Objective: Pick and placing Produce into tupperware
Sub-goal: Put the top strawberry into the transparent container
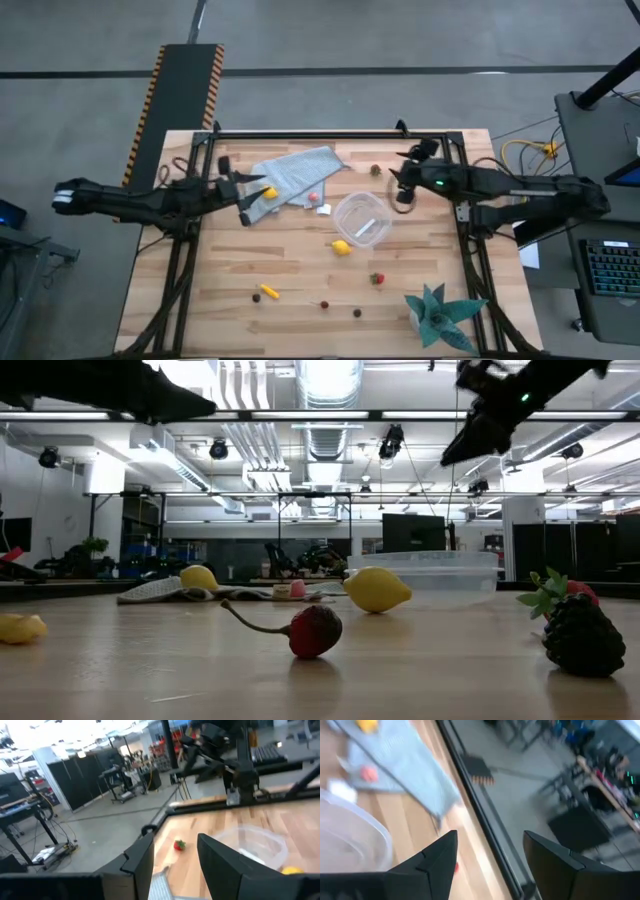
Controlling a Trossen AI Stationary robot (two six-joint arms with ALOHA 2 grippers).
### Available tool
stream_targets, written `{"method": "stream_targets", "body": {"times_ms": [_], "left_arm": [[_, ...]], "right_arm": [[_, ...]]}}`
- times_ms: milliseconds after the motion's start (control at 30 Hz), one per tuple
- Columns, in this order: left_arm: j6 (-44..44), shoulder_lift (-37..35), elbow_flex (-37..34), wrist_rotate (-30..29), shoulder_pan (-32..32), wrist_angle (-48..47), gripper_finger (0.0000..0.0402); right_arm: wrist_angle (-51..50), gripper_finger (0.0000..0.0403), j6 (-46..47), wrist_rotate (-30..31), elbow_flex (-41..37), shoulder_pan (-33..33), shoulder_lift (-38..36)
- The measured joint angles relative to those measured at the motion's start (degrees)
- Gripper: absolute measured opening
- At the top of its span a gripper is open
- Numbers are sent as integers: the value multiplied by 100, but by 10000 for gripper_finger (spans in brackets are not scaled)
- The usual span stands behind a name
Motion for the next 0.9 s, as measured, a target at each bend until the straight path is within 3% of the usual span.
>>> {"method": "stream_targets", "body": {"times_ms": [333, 533, 900], "left_arm": [[326, 507, -2, 1, 0, 418, 137], [354, 273, -2, 2, 0, 418, 137], [350, -198, -86, 2, 0, 416, 137]], "right_arm": [[76, 219, 330, -86, 20, -570, 1405], [176, 219, 872, -749, 3, -568, 1795], [776, 219, 759, -757, -24, -667, 2869]]}}
